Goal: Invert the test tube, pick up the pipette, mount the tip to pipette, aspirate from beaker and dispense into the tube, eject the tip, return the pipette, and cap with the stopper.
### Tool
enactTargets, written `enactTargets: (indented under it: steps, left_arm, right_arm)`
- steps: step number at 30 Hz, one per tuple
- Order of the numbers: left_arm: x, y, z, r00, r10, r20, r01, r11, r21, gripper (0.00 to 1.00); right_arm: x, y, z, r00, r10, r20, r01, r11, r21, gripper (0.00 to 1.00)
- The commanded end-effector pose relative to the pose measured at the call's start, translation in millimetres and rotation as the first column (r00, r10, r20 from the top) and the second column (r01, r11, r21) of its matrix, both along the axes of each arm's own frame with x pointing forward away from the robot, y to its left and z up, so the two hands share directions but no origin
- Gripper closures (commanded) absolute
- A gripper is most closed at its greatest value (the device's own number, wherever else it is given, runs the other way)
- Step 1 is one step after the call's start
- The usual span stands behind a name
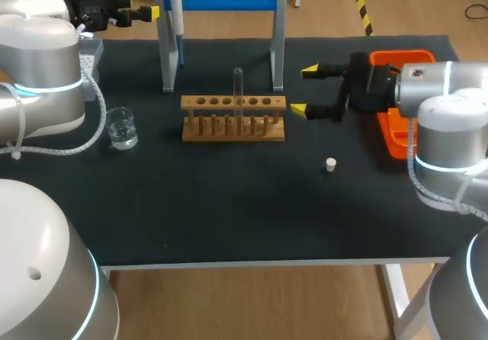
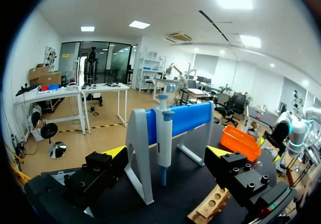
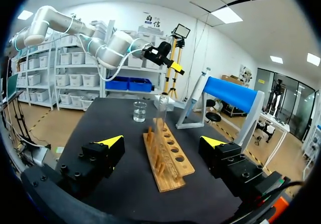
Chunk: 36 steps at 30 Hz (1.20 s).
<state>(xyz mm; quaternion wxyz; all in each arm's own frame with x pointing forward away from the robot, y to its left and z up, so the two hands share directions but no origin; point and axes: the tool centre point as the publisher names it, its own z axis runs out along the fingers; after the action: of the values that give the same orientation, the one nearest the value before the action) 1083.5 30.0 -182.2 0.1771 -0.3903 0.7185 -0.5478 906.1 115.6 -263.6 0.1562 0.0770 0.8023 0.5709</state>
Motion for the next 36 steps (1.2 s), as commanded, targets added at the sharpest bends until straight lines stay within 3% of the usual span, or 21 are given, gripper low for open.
enactTargets:
  steps: [1,13,20,27,36]
  left_arm:
    - [0.0,0.0,0.0,1.000,0.000,0.000,0.000,1.000,0.000,0.00]
    - [0.0,0.0,0.0,1.000,0.000,0.000,0.000,1.000,0.000,0.00]
    - [-53.1,-22.2,-0.9,0.993,-0.073,0.089,0.073,0.997,-0.003,0.00]
    - [-103.7,-47.5,-2.0,0.965,-0.197,0.175,0.199,0.980,0.008,0.00]
    - [-148.7,-71.2,-18.3,0.911,-0.365,0.194,0.352,0.931,0.099,0.00]
  right_arm:
    - [-1.0,3.2,-0.9,1.000,-0.008,0.002,0.008,1.000,-0.002,0.00]
    - [-1.0,3.2,-0.9,1.000,-0.008,0.002,0.008,1.000,-0.002,0.00]
    - [-1.0,3.2,-0.9,1.000,-0.008,0.002,0.008,1.000,-0.002,0.00]
    - [-1.0,3.2,-0.9,1.000,-0.008,0.002,0.008,1.000,-0.002,0.00]
    - [-1.0,3.2,-0.9,1.000,-0.008,0.002,0.008,1.000,-0.002,0.00]
